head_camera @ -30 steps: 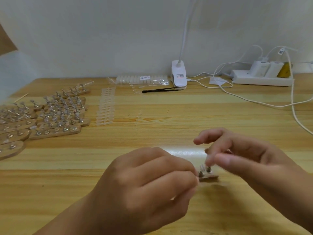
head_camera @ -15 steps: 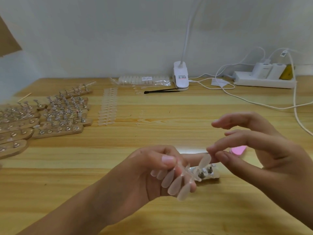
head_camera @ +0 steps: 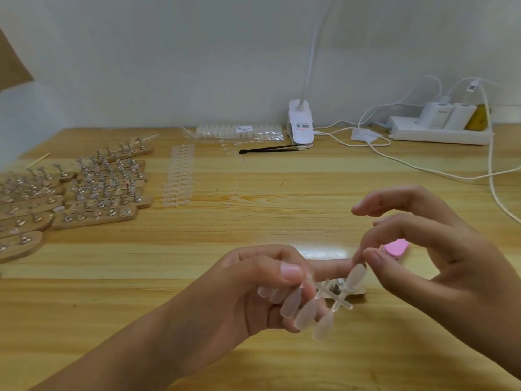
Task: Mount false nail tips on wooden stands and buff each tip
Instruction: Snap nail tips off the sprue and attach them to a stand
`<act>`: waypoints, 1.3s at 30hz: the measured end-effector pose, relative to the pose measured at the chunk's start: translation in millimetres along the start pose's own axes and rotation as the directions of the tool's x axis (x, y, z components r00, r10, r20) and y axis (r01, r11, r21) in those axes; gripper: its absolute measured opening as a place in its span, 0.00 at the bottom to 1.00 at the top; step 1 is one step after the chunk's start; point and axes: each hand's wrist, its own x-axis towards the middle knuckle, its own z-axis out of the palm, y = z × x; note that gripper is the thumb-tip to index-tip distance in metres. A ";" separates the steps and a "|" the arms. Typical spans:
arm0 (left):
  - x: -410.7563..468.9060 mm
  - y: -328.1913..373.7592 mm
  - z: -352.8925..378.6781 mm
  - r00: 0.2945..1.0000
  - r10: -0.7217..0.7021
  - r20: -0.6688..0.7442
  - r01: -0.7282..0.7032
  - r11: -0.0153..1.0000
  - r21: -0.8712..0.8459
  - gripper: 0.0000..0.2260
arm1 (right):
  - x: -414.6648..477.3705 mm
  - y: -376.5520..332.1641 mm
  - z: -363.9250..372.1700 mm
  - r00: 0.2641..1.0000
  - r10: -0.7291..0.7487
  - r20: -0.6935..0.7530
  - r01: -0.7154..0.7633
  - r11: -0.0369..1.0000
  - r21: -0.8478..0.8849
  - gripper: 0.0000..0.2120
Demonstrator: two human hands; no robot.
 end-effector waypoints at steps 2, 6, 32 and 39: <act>0.4 -2.3 -0.4 0.999 -0.011 -0.039 0.013 0.999 0.045 0.07 | -0.6 1.8 1.7 0.998 -0.067 0.009 0.068 0.989 -0.132 0.03; 1.1 -4.7 -3.5 0.996 -0.013 -0.083 0.019 0.997 0.077 0.07 | -1.6 3.3 1.9 0.993 -0.115 0.012 0.115 0.972 -0.206 0.07; 3.3 8.1 -20.0 0.801 0.067 -0.595 -0.342 0.866 -0.363 0.03 | -4.3 7.9 47.2 0.989 -0.014 0.150 0.023 0.998 -0.057 0.11; 5.3 6.1 -18.6 0.812 0.046 -0.583 -0.314 0.875 -0.369 0.03 | -4.5 11.6 51.3 0.989 -0.032 0.143 0.047 0.994 -0.103 0.11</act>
